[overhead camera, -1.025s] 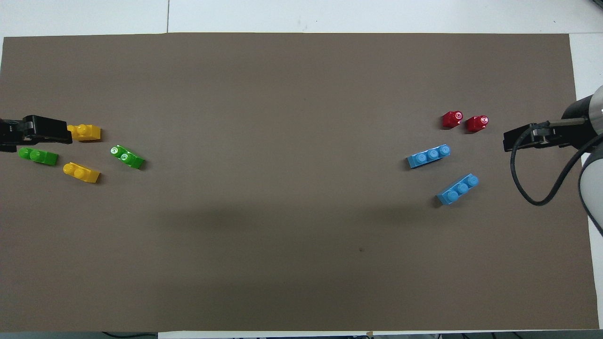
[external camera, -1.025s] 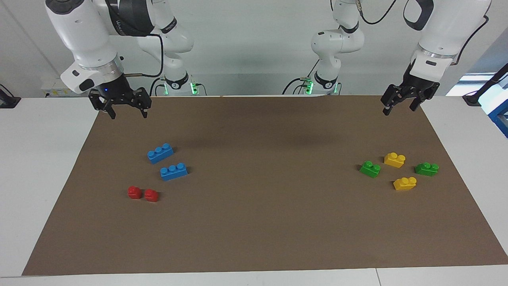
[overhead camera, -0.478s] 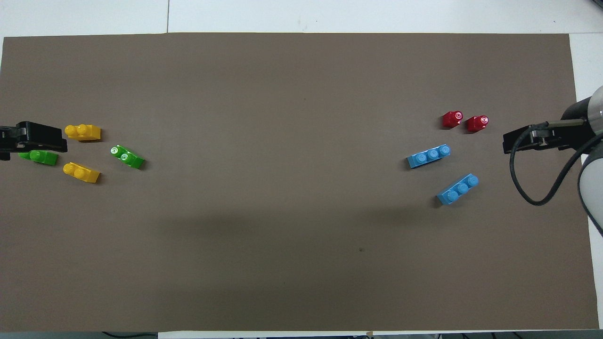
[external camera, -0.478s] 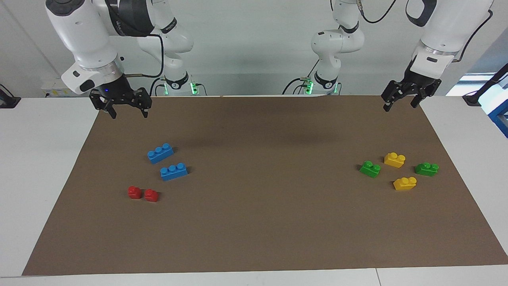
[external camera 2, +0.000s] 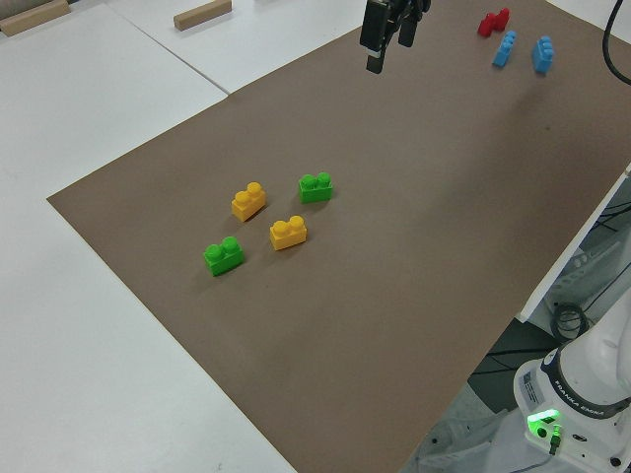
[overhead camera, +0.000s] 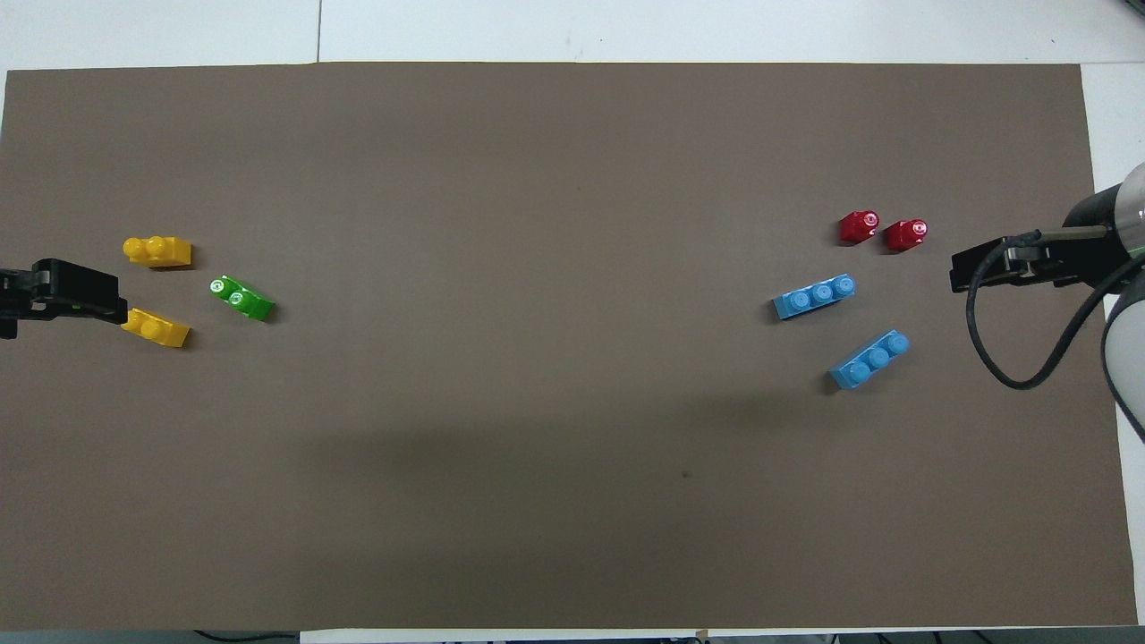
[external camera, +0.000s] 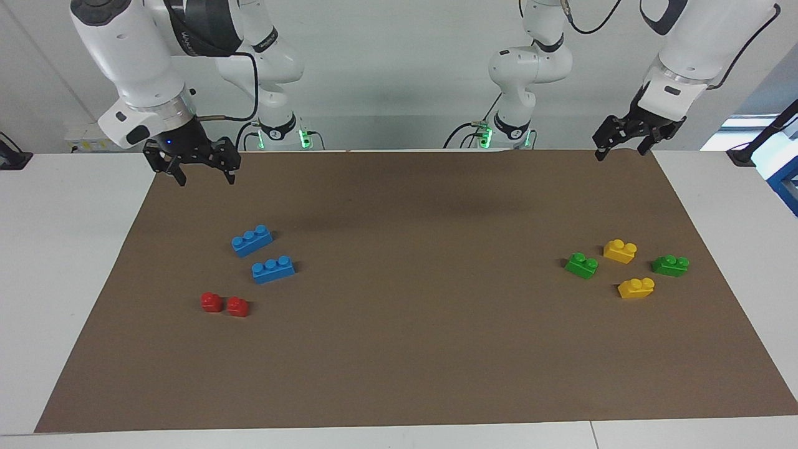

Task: Remove green block with left arm and hold with right

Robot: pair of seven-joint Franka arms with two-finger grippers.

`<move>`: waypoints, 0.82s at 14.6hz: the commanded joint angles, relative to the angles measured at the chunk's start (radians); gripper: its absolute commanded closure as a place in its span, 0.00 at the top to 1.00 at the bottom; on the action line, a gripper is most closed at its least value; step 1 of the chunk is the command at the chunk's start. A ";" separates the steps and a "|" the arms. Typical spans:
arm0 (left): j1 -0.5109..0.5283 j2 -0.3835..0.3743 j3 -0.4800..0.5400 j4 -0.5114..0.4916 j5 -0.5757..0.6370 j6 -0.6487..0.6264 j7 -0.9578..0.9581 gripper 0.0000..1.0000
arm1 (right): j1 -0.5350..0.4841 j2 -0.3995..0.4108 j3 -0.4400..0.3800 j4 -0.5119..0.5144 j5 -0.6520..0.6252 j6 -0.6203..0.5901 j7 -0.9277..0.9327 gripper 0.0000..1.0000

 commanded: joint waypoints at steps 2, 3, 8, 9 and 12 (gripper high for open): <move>-0.004 0.011 0.006 0.023 -0.008 0.005 0.001 1.00 | -0.015 0.010 0.008 0.018 0.021 -0.021 0.017 1.00; -0.002 0.010 0.006 0.023 -0.014 0.013 0.000 1.00 | -0.015 0.010 0.008 0.018 0.021 -0.022 0.017 1.00; 0.004 0.008 0.014 0.011 -0.062 0.071 -0.003 1.00 | -0.013 0.008 0.008 0.015 0.021 -0.024 0.019 1.00; 0.004 0.008 0.014 0.011 -0.062 0.073 -0.003 1.00 | -0.013 0.007 0.008 0.014 0.021 -0.024 0.019 1.00; 0.009 0.002 0.014 0.011 -0.060 0.070 -0.002 1.00 | -0.013 0.007 0.009 0.015 0.021 -0.030 0.019 1.00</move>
